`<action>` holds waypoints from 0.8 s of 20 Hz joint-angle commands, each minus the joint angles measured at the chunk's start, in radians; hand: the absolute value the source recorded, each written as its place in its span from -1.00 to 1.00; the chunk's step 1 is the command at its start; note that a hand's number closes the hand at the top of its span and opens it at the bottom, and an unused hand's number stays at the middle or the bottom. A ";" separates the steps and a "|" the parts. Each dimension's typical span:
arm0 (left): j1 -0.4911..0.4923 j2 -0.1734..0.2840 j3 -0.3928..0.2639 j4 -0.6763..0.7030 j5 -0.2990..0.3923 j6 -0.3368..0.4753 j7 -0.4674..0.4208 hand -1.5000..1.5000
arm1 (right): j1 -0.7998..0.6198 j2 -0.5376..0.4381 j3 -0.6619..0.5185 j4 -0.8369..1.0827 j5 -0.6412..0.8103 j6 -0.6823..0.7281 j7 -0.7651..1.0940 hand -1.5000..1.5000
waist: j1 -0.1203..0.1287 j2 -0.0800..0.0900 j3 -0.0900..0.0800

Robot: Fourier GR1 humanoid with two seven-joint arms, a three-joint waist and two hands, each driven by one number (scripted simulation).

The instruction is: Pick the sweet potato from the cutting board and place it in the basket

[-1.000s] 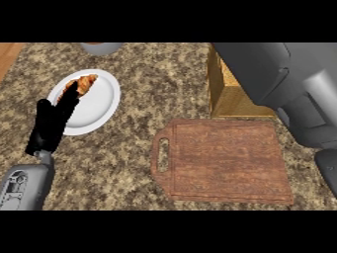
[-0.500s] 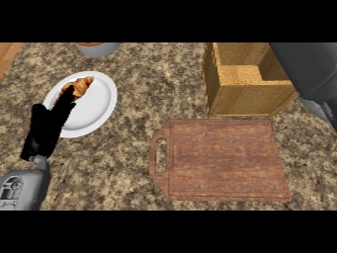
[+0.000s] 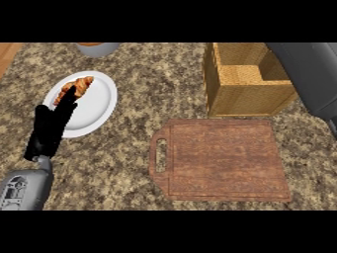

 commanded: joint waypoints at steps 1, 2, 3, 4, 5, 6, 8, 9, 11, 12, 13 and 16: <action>-0.051 0.029 0.037 0.052 0.028 -0.030 -0.009 0.00 | 0.039 0.020 -0.013 0.039 0.029 -0.045 -0.018 1.00 | 0.010 0.005 0.000; -0.057 0.006 0.017 0.049 0.004 -0.002 0.016 0.00 | 0.111 -0.002 -0.029 -0.043 -0.003 -0.026 -0.033 1.00 | -0.006 0.000 0.000; -0.015 0.036 0.036 0.040 0.031 -0.045 -0.034 0.00 | 0.124 0.008 -0.054 -0.007 -0.016 -0.073 -0.059 1.00 | 0.005 0.003 0.000; -0.028 -0.003 0.000 0.018 -0.007 0.002 0.004 0.00 | 0.124 0.030 -0.080 -0.021 -0.047 -0.064 -0.049 1.00 | 0.003 0.001 0.000; -0.036 0.000 0.009 0.027 0.008 -0.009 0.007 0.00 | 0.157 0.046 -0.101 -0.011 -0.061 -0.104 -0.018 1.00 | 0.002 0.002 0.000; 0.012 -0.003 -0.014 -0.012 -0.011 -0.009 -0.010 0.00 | 0.125 0.030 -0.136 0.008 -0.077 -0.118 -0.010 1.00 | 0.013 0.003 0.000; -0.016 0.012 0.016 -0.004 0.029 -0.035 0.026 0.00 | 0.157 0.038 -0.155 -0.001 -0.084 -0.164 -0.041 -1.00 | 0.011 0.003 0.000; 0.003 0.007 0.007 -0.024 0.009 -0.017 0.008 0.00 | 0.209 0.048 -0.161 -0.028 -0.098 -0.181 -0.068 -1.00 | 0.006 0.001 0.001; 0.052 -0.001 -0.017 -0.076 0.006 -0.029 0.022 0.00 | 0.204 0.022 -0.193 0.010 -0.109 -0.205 -0.145 -1.00 | 0.020 0.003 0.001; -0.047 -0.005 0.016 0.064 -0.003 0.002 -0.018 0.00 | 0.215 0.093 -0.170 0.002 -0.082 -0.283 -0.134 -1.00 | 0.010 0.007 0.000; -0.015 -0.004 0.013 0.023 0.009 -0.012 -0.019 0.00 | 0.213 0.064 -0.182 -0.032 -0.090 -0.250 -0.131 -1.00 | 0.007 0.003 0.000; 0.022 -0.009 -0.002 -0.019 0.002 -0.013 -0.010 0.00 | 0.244 0.047 -0.204 -0.054 -0.082 -0.364 -0.177 -1.00 | 0.008 0.001 0.000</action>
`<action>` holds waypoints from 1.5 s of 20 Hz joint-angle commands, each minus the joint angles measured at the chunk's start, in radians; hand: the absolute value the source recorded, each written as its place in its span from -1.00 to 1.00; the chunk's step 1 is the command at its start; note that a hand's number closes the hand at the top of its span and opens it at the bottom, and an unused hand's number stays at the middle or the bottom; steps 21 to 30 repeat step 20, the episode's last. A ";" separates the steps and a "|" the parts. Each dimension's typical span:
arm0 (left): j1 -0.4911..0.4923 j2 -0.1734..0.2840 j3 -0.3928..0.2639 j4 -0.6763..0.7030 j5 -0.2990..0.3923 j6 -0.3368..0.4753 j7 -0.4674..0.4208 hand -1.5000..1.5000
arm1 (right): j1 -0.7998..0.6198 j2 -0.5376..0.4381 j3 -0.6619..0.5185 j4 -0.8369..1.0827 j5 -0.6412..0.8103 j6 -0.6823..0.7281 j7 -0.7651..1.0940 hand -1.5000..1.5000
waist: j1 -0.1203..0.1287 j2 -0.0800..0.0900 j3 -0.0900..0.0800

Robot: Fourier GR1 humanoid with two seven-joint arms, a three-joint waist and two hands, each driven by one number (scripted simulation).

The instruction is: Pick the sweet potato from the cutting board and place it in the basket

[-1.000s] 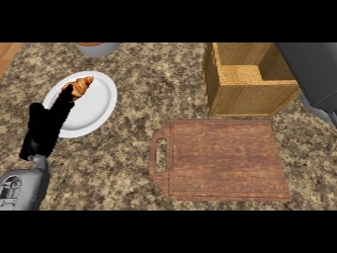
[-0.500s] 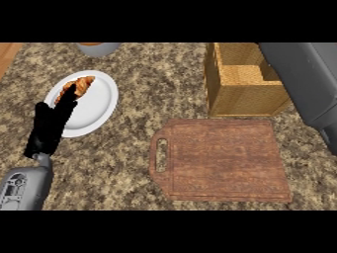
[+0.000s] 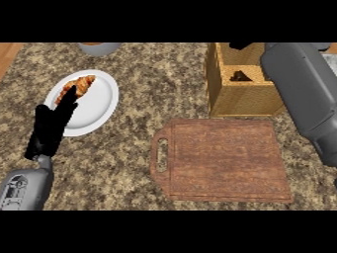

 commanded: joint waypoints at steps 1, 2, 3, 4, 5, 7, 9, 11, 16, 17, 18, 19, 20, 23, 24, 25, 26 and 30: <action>-0.040 -0.008 -0.006 0.016 -0.005 0.004 0.014 0.00 | 0.009 -0.037 -0.056 -0.014 -0.015 -0.108 -0.082 -1.00 | 0.000 0.002 0.000; -0.047 0.019 0.022 0.057 0.000 -0.005 -0.017 0.00 | 0.048 -0.035 -0.058 -0.057 -0.019 -0.138 -0.086 -1.00 | -0.012 0.000 0.000; -0.037 -0.017 -0.012 0.027 -0.026 0.026 0.005 0.00 | 0.054 -0.033 -0.063 -0.068 -0.012 -0.185 -0.090 -1.00 | -0.010 -0.001 0.000; 0.002 -0.017 -0.005 0.007 -0.017 0.026 -0.002 0.00 | 0.064 -0.044 -0.069 -0.102 -0.005 -0.217 -0.060 -1.00 | -0.013 -0.006 0.000; -0.031 -0.017 -0.014 -0.018 -0.018 0.021 0.045 0.00 | 0.066 -0.044 -0.069 -0.077 0.016 -0.249 -0.048 -1.00 | -0.007 -0.003 0.000; 0.029 -0.037 -0.031 -0.007 -0.043 0.043 -0.012 0.00 | 0.126 -0.014 -0.050 -0.183 0.043 -0.322 0.017 -1.00 | -0.026 -0.012 0.000; -0.003 0.011 0.024 0.033 0.004 -0.002 -0.029 0.00 | 0.079 -0.113 -0.112 -0.174 0.008 -0.252 0.033 -1.00 | -0.018 -0.006 -0.001; 0.001 0.012 0.016 -0.007 0.005 -0.007 0.024 0.00 | 0.167 -0.141 -0.116 -0.275 -0.007 -0.209 0.077 -1.00 | -0.029 -0.012 0.000; 0.018 -0.004 0.018 0.034 -0.012 0.019 -0.036 0.00 | 0.361 -0.218 -0.181 -0.521 -0.098 -0.149 0.118 -1.00 | -0.054 -0.016 -0.001; 0.061 -0.016 0.004 -0.053 -0.024 0.043 0.010 0.00 | 0.389 -0.239 -0.185 -0.587 -0.102 -0.125 0.144 -1.00 | -0.044 -0.019 0.000; 0.002 0.006 0.028 0.018 -0.012 0.026 0.011 0.00 | 0.452 -0.259 -0.195 -0.644 -0.136 -0.083 0.127 -1.00 | -0.057 -0.017 -0.001; 0.051 0.009 0.036 0.011 0.018 -0.005 -0.015 0.00 | 0.522 -0.256 -0.205 -0.717 -0.166 -0.077 0.121 -1.00 | -0.063 -0.020 -0.001; 0.052 0.017 0.034 -0.031 0.009 0.004 0.008 0.00 | 0.591 -0.286 -0.245 -0.752 -0.210 -0.079 0.061 -1.00 | -0.072 -0.024 0.001; 0.052 0.017 0.034 -0.031 0.009 0.004 0.008 0.00 | 0.591 -0.286 -0.245 -0.752 -0.210 -0.079 0.061 -1.00 | -0.072 -0.024 0.001; 0.052 0.017 0.034 -0.031 0.009 0.004 0.008 0.00 | 0.591 -0.286 -0.245 -0.752 -0.210 -0.079 0.061 -1.00 | -0.072 -0.024 0.001; 0.052 0.017 0.034 -0.031 0.009 0.004 0.008 0.00 | 0.591 -0.286 -0.245 -0.752 -0.210 -0.079 0.061 -1.00 | -0.072 -0.024 0.001; 0.052 0.017 0.034 -0.031 0.009 0.004 0.008 0.00 | 0.591 -0.286 -0.245 -0.752 -0.210 -0.079 0.061 -1.00 | -0.072 -0.024 0.001; 0.052 0.017 0.034 -0.031 0.009 0.004 0.008 0.00 | 0.591 -0.286 -0.245 -0.752 -0.210 -0.079 0.061 -1.00 | -0.072 -0.024 0.001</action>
